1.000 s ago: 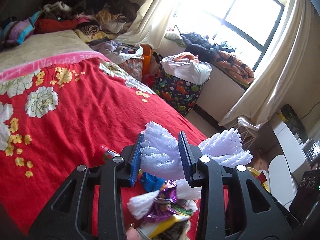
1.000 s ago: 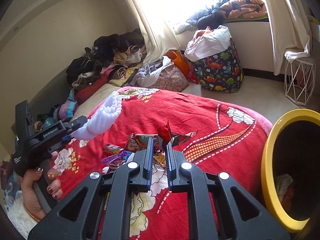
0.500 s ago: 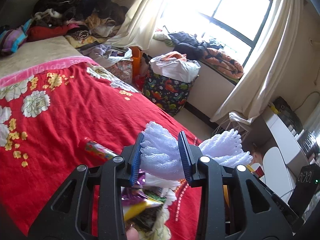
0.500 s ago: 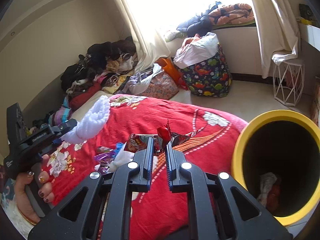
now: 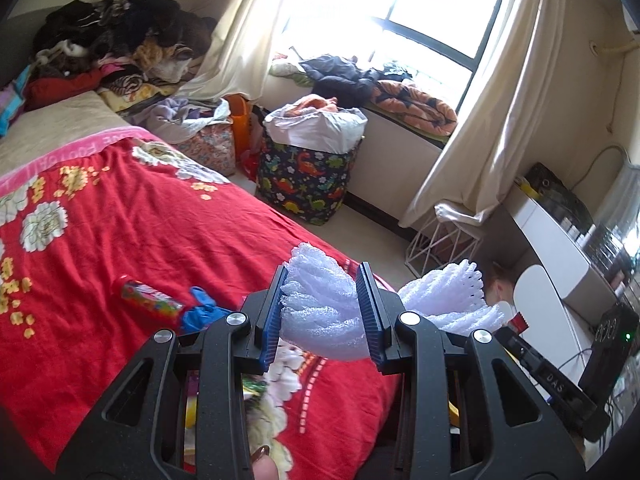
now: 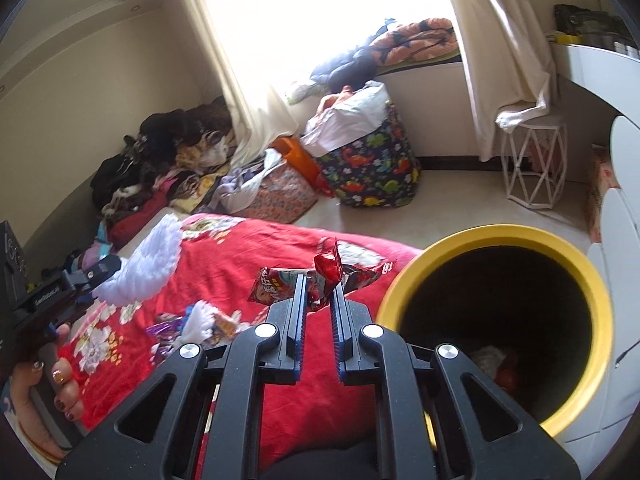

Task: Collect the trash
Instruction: 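Carry the scrubber and wrapper over the yellow bin and open both tools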

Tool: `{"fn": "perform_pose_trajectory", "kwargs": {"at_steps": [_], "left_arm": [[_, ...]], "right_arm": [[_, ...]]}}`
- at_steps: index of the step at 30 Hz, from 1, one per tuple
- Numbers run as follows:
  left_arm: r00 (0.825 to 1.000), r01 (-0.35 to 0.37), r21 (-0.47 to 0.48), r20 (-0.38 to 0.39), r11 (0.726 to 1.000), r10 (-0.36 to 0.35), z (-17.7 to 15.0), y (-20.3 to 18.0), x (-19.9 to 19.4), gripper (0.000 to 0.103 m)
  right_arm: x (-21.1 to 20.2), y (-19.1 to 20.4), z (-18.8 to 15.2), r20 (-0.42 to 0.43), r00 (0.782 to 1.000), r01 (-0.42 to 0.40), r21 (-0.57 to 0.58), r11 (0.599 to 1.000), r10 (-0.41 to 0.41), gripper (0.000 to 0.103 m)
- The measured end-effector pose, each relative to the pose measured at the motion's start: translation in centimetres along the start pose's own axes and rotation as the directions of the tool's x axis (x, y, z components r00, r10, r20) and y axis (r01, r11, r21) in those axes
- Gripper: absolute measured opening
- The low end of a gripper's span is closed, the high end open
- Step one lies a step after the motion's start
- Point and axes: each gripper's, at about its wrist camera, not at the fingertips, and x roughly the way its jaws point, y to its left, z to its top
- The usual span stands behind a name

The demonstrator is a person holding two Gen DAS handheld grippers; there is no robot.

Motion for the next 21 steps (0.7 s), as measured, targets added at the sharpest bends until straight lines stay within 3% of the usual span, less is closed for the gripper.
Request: {"fn": "perform_pose_trajectory", "kwargs": {"at_steps": [21], "left_arm": [[0.995, 0.072, 0.178, -0.086, 0.981, -0.057, -3.1, -8.5, 3.5, 0.028]], "right_arm": [[-2.1, -9.5, 0.0, 0.024, 0.981, 0.186, 0.167, 0.968, -0.193, 0.011]]}}
